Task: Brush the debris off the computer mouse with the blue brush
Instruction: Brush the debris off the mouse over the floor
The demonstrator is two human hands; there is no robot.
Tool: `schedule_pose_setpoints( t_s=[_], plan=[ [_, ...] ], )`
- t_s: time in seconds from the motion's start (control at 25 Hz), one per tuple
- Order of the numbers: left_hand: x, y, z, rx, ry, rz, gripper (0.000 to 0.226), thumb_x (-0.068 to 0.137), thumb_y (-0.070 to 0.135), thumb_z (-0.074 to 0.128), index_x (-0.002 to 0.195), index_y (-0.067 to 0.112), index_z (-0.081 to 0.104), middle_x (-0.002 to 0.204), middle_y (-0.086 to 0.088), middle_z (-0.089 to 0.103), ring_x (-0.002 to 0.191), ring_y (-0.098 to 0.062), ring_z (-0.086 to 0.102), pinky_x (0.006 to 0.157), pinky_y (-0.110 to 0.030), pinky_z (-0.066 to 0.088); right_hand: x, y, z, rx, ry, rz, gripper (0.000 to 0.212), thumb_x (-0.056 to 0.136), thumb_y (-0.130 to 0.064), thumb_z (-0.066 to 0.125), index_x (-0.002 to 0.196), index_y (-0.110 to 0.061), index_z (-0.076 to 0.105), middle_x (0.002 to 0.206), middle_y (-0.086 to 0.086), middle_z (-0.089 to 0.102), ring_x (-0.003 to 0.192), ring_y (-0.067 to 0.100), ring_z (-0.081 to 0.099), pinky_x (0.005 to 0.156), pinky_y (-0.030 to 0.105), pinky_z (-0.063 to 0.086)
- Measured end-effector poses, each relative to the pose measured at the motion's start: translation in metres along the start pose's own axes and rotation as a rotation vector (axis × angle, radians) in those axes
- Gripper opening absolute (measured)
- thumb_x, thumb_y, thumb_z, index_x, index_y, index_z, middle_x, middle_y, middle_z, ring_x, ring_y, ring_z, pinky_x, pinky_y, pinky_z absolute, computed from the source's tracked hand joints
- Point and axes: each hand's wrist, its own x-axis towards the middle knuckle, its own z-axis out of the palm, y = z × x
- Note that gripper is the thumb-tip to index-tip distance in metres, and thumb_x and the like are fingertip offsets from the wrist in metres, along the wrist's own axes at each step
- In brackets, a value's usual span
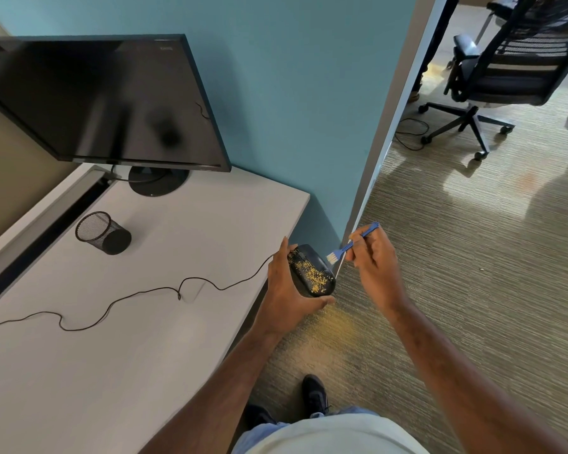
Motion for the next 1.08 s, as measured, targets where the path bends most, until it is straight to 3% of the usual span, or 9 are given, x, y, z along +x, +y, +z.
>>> schedule_pose_setpoints(
  t_s=[0.12,0.36,0.48,0.68,0.84,0.96,1.08],
  plan=[
    [0.001,0.000,0.001,0.012,0.000,0.004,0.141,0.058,0.044,0.097,0.159,0.033,0.000,0.156,0.007,0.025,0.144,-0.009,0.026,0.113,-0.025,0.032,-0.003,0.000,0.001,0.047,-0.049,-0.004,0.013,0.109,-0.011,0.047,0.100,-0.006,0.055,0.075,0.007,0.062,0.059,0.018,0.050,0.051,0.024,0.042],
    [0.000,0.000,0.004,0.027,0.004,0.017,0.139,0.059,0.044,0.096,0.159,0.032,0.001,0.156,0.010,0.025,0.145,-0.011,0.026,0.116,-0.030,0.036,-0.001,0.011,-0.004,0.042,0.005,0.042,0.012,0.108,-0.014,0.048,0.099,-0.010,0.056,0.076,0.009,0.063,0.062,0.013,0.053,0.058,0.032,0.046],
    [0.002,0.001,0.007,0.031,0.003,0.009,0.139,0.059,0.042,0.097,0.160,0.028,0.002,0.157,0.005,0.025,0.145,-0.011,0.026,0.118,-0.033,0.035,-0.004,-0.001,-0.002,0.047,-0.026,-0.003,0.013,0.108,-0.012,0.048,0.100,-0.007,0.056,0.076,0.015,0.064,0.062,0.021,0.055,0.056,0.034,0.047],
    [0.002,0.002,0.008,0.004,0.006,0.017,0.140,0.059,0.043,0.097,0.160,0.030,0.002,0.156,0.007,0.025,0.144,-0.008,0.025,0.115,-0.027,0.034,-0.008,0.006,-0.002,-0.023,-0.007,-0.017,0.012,0.108,-0.016,0.048,0.102,-0.011,0.056,0.076,0.005,0.065,0.061,0.043,0.054,0.054,0.057,0.046],
    [0.004,0.000,0.008,0.021,0.019,-0.002,0.141,0.057,0.047,0.096,0.160,0.031,0.001,0.158,0.006,0.024,0.146,-0.011,0.024,0.118,-0.036,0.036,-0.010,0.001,-0.004,-0.021,-0.032,-0.064,0.012,0.109,-0.014,0.048,0.102,-0.009,0.056,0.074,0.004,0.065,0.055,0.040,0.051,0.048,0.055,0.043],
    [0.003,-0.001,0.009,0.024,0.019,0.010,0.142,0.057,0.049,0.096,0.160,0.032,0.000,0.157,0.007,0.024,0.147,-0.012,0.025,0.117,-0.036,0.036,-0.012,0.001,-0.003,-0.066,-0.041,-0.053,0.012,0.109,-0.016,0.048,0.102,-0.008,0.056,0.075,0.002,0.065,0.058,0.044,0.052,0.049,0.056,0.044],
    [0.002,0.000,0.008,0.028,0.022,0.019,0.140,0.058,0.049,0.095,0.160,0.032,0.000,0.157,0.009,0.024,0.146,-0.010,0.025,0.116,-0.032,0.035,-0.010,0.004,-0.006,-0.059,0.011,-0.053,0.012,0.109,-0.014,0.047,0.101,-0.009,0.054,0.074,-0.001,0.062,0.056,0.036,0.049,0.049,0.052,0.044]
  ],
)
